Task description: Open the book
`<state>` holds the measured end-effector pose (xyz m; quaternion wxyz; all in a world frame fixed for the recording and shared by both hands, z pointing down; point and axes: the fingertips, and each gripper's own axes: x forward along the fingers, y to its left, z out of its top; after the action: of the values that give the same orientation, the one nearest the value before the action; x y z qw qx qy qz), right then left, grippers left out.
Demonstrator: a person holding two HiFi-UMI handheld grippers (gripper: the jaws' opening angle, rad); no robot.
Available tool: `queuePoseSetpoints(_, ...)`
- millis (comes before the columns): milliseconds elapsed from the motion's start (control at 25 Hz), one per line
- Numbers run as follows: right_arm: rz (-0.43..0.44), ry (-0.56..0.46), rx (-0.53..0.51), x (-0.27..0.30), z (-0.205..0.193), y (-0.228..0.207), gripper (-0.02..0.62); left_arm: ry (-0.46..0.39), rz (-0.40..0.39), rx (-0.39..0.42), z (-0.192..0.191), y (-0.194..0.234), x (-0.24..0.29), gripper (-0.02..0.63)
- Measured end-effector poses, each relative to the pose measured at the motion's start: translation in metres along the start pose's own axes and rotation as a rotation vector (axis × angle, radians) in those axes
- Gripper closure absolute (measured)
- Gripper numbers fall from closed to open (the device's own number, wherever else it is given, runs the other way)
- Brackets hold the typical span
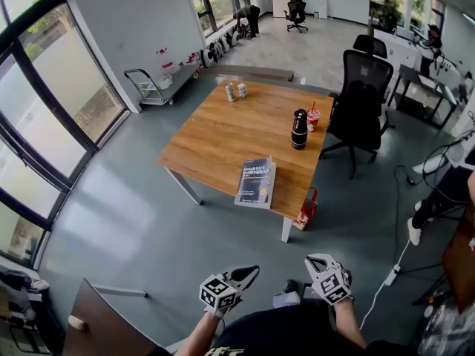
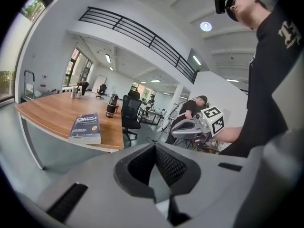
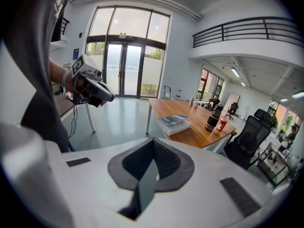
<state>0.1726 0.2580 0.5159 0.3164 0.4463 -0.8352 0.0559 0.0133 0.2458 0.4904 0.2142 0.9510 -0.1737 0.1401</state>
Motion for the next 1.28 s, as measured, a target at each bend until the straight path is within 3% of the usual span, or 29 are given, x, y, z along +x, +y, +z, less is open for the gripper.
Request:
queuePoseSetpoints(720, 0.016, -0.027, -0.018, 0.003, -0.018, -0.086, 0.609, 0.001, -0.004, 0.012, 0.032, -0.011, 0.086, 0.601)
queuePoseSetpoints(920, 0.012, -0.037, -0.006, 0.001, -0.02, -0.098, 0.609, 0.028, -0.029, 0.019, 0.037, -0.02, 0.102, 0.601)
queuePoseSetpoints(1280, 0.041, -0.024, -0.019, 0.007, -0.031, -0.105, 0.609, 0.009, 0.005, 0.016, 0.038, -0.015, 0.111, 0.601)
